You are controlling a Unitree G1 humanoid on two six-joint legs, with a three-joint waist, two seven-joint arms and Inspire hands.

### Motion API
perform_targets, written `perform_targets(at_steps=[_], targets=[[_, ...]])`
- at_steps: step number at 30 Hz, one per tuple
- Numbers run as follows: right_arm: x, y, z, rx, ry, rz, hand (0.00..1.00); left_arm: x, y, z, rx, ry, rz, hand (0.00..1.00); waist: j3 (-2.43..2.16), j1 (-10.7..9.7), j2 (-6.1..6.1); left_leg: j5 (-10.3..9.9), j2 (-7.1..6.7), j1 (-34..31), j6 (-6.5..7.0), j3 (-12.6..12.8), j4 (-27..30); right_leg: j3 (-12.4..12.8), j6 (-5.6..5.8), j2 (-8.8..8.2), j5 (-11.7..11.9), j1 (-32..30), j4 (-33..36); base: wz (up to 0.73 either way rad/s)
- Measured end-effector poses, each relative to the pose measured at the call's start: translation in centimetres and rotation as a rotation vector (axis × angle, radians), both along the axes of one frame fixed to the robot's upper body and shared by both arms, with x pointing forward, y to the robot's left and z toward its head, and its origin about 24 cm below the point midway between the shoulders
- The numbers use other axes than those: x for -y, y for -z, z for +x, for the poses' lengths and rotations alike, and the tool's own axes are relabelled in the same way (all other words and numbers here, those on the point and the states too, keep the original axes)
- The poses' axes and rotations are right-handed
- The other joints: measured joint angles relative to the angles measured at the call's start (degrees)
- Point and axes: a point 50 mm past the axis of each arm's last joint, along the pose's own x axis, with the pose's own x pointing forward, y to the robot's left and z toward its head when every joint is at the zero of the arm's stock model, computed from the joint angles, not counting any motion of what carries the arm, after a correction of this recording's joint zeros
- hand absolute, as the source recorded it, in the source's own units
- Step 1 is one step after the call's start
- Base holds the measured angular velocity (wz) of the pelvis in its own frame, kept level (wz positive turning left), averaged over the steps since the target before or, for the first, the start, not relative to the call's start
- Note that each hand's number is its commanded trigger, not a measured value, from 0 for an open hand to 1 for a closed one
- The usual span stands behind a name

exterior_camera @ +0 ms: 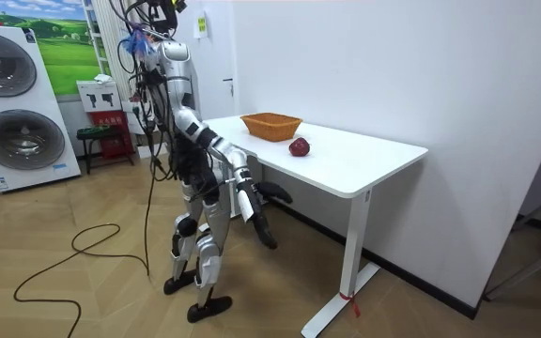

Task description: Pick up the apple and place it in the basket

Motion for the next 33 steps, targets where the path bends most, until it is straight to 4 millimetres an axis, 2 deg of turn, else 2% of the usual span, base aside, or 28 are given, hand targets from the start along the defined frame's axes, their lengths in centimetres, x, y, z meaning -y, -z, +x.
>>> perform_targets(at_steps=[6,10,15,17,19,23,27,33], targets=[[1.5,-4.1,2.3,0.048,0.065,-0.172,0.00,0.0,0.0,0.1,0.006,0.002,0.001,0.00,-0.09,0.14,-0.32,0.22,-0.18,-2.17,0.36,0.09,0.00,0.22,0.06,-0.17,0.06,-2.80,1.17,-0.01],[1.8,-7.8,3.9,0.006,0.031,-0.419,0.00,0.2,0.0,0.0,0.000,0.021,-0.005,0.00,-0.05,1.00,-0.01,0.36,-0.42,-2.49,0.59,0.11,0.04,0.13,0.18,-0.48,0.12,-3.39,1.58,-0.01],[0.4,-11.2,6.2,-0.069,-0.138,-0.769,0.00,0.5,0.1,0.4,0.012,0.055,-0.015,0.00,-0.06,2.89,0.09,0.54,-0.50,-2.76,0.70,0.44,0.04,0.70,0.22,-0.50,0.19,-4.27,2.05,-0.03],[-0.7,-13.4,7.5,-0.026,-0.215,-0.929,0.00,0.5,0.1,0.4,0.015,0.070,-0.017,0.00,-0.11,3.31,0.26,0.58,-0.49,-2.61,0.70,0.45,0.08,0.61,0.22,-0.49,0.33,-4.43,1.82,0.00],[-1.4,-14.1,8.4,-0.002,-0.298,-0.990,0.00,0.6,0.1,0.3,0.010,0.080,-0.022,0.00,-0.05,3.52,0.18,0.59,-0.46,-2.22,0.69,0.40,-0.01,0.42,0.21,-0.51,0.39,-4.00,1.71,0.02],[-3.0,-14.1,9.9,0.023,-0.492,-1.040,0.00,0.6,0.2,0.9,0.017,0.100,-0.035,0.00,0.09,4.62,0.02,0.59,-0.47,-2.07,0.69,0.23,0.01,0.16,0.22,-0.57,0.39,-3.67,1.55,0.01],[-4.2,-13.6,10.7,0.047,-0.639,-1.028,0.00,0.7,0.2,1.0,0.012,0.121,-0.044,0.00,0.08,4.86,-0.09,0.59,-0.49,-2.08,0.70,0.16,0.02,0.07,0.23,-0.60,0.39,-3.58,1.43,0.00],[-5.9,-11.5,11.7,0.032,-0.877,-0.974,0.00,0.7,0.2,0.9,0.001,0.151,-0.047,0.00,0.24,4.98,-0.18,0.59,-0.44,-2.06,0.69,0.12,-0.15,-0.23,0.31,-0.59,0.48,-2.80,0.91,0.00]])
